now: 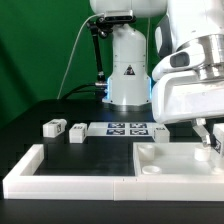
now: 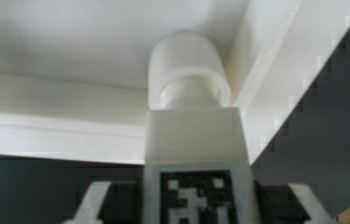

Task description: Assemble one leg

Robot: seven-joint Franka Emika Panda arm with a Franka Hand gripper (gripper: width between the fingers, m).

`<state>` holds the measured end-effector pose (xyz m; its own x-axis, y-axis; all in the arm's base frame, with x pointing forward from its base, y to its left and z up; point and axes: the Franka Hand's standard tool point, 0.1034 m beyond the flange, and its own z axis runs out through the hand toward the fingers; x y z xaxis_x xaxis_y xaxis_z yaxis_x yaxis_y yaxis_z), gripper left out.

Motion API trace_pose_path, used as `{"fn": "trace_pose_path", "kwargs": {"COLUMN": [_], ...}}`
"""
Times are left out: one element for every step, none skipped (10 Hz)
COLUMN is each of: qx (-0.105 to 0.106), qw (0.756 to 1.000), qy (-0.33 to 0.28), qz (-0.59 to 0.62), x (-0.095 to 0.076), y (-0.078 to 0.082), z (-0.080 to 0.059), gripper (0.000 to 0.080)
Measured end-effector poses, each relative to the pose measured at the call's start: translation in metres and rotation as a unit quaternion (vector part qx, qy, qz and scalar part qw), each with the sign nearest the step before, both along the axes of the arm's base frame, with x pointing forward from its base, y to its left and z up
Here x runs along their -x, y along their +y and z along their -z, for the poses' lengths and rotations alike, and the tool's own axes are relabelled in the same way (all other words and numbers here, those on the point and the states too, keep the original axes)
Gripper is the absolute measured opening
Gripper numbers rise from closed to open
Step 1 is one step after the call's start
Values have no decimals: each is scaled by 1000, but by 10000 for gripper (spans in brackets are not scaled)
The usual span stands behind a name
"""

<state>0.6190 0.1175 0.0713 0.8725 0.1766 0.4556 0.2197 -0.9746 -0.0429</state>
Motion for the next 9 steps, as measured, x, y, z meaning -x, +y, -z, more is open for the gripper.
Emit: {"fn": "trace_pose_path", "kwargs": {"qx": [0,-1,-1,-1,-1,-1,-1,-1,-1], "qw": [1000,1000,1000,1000,1000,1000,1000,1000,1000], "qy": [-4,-15,-22,-21,-21,-21,-21,-21,-21], "qz": [1,2,3,3,3,3,3,3,3], "x": [-1,0,0,0,0,0,0,0,0], "y": [0,0,0,0,0,0,0,0,0], "z": [0,1,1,1,1,1,1,1,1], "gripper": [288,288,288,288,318,498,498,616,639]}}
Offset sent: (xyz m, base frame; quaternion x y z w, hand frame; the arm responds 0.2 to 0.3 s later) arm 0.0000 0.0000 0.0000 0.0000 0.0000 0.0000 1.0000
